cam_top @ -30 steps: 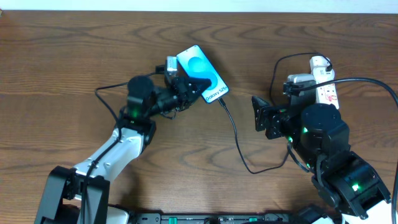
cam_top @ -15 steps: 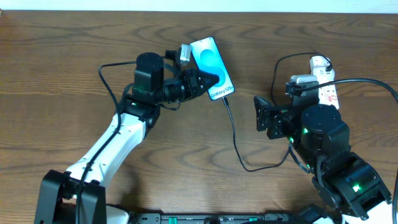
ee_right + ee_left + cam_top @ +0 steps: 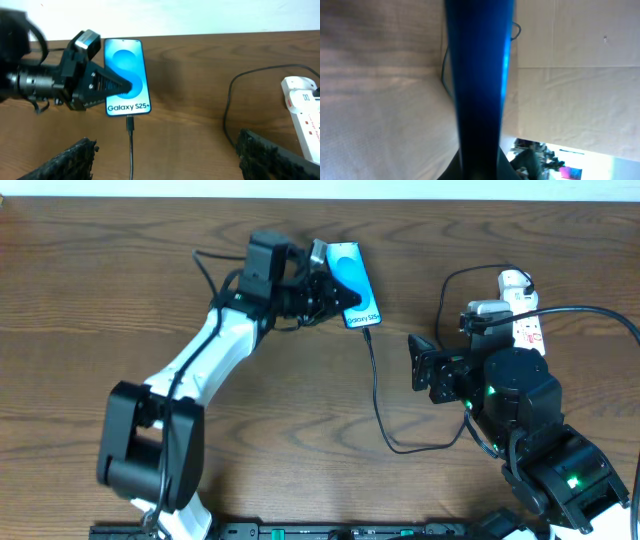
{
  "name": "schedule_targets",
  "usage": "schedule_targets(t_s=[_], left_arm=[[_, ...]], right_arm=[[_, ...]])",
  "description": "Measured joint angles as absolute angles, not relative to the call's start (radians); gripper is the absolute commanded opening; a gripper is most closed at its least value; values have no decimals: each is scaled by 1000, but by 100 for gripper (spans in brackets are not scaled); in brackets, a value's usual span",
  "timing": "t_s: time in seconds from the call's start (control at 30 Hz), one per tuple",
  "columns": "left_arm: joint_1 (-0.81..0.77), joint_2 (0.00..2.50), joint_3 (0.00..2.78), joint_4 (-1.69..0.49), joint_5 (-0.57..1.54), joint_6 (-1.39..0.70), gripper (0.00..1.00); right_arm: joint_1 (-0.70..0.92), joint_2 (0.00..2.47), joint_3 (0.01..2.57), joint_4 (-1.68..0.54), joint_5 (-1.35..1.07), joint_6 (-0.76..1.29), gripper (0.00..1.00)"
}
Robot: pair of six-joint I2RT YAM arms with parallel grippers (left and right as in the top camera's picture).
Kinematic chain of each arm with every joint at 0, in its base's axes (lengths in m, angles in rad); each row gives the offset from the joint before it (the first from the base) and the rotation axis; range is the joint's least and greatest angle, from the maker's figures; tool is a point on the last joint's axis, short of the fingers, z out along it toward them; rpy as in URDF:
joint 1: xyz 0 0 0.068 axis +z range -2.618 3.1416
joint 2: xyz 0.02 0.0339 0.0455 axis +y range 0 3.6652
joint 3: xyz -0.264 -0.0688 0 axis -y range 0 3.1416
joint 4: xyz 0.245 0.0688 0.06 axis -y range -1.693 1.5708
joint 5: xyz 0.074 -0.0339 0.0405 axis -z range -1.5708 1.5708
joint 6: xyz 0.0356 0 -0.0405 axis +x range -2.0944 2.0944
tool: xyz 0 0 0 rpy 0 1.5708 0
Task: Plug charger to phone and switch on socket
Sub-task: 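Lower the phone with the left gripper toward the table center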
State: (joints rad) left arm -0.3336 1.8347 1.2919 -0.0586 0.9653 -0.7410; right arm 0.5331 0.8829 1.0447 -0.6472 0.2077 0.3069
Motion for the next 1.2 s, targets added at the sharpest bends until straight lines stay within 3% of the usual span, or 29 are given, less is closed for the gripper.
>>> schedule_targets(t_s=[0.1, 0.37, 0.77, 1.2], left_arm=[[-359, 1917, 1406, -224, 967, -638, 7], [-395, 2069, 1426, -387, 966, -463, 7], [-394, 2101, 1426, -395, 975, -268, 8], [-395, 2101, 1425, -385, 1000, -235, 8]], right_arm=[[533, 884, 1045, -647, 223, 307, 90], [533, 915, 1045, -646, 234, 309, 91], [533, 989, 1045, -620, 237, 311, 95], [533, 1042, 1045, -556, 236, 381, 98]])
